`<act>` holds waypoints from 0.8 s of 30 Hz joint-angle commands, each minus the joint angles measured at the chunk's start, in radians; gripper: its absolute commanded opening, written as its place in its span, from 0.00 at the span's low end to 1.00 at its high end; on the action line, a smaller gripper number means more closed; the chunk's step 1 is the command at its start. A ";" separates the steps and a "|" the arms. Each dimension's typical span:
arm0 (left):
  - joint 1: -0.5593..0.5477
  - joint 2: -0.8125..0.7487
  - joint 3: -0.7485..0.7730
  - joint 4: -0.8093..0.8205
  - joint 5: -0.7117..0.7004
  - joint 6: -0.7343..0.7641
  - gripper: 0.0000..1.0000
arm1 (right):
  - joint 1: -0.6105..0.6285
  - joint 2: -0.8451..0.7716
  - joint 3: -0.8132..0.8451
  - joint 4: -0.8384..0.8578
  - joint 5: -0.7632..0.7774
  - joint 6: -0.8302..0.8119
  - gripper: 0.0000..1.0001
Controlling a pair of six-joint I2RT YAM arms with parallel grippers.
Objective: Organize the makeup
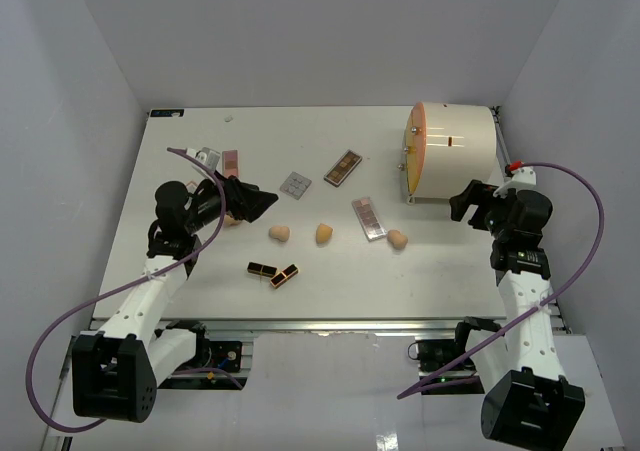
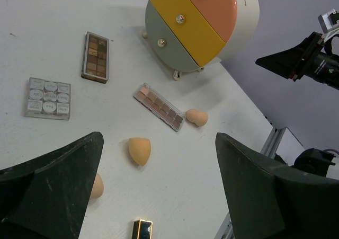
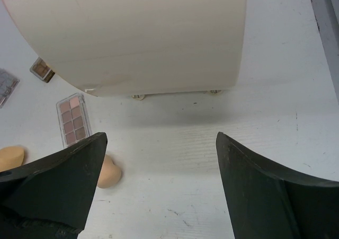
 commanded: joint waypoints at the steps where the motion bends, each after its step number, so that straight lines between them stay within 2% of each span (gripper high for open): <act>1: -0.002 0.022 0.017 0.065 0.055 -0.026 0.98 | -0.001 -0.042 0.001 0.049 -0.153 -0.130 0.90; 3: -0.003 0.055 0.017 0.093 0.088 -0.057 0.98 | -0.001 -0.075 -0.035 0.085 -0.245 -0.182 0.90; 5: -0.026 0.091 0.027 0.123 0.095 -0.114 0.98 | -0.001 -0.123 -0.076 0.094 -0.329 -0.304 0.90; 8: -0.159 0.171 0.095 0.069 0.015 -0.113 0.98 | -0.001 -0.157 -0.093 0.086 -0.412 -0.363 0.90; 12: -0.302 0.287 0.272 -0.010 -0.128 -0.118 0.97 | -0.001 -0.135 -0.055 0.012 -0.510 -0.467 0.90; 14: -0.348 0.422 0.381 -0.003 -0.153 -0.177 0.95 | -0.001 -0.114 -0.013 -0.048 -0.521 -0.487 0.90; 19: -0.420 0.712 0.652 0.001 -0.180 -0.271 0.95 | -0.017 -0.097 0.005 -0.067 -0.607 -0.465 0.90; 24: -0.446 0.921 0.884 0.035 -0.192 -0.384 0.94 | -0.025 -0.100 0.002 -0.071 -0.666 -0.486 0.90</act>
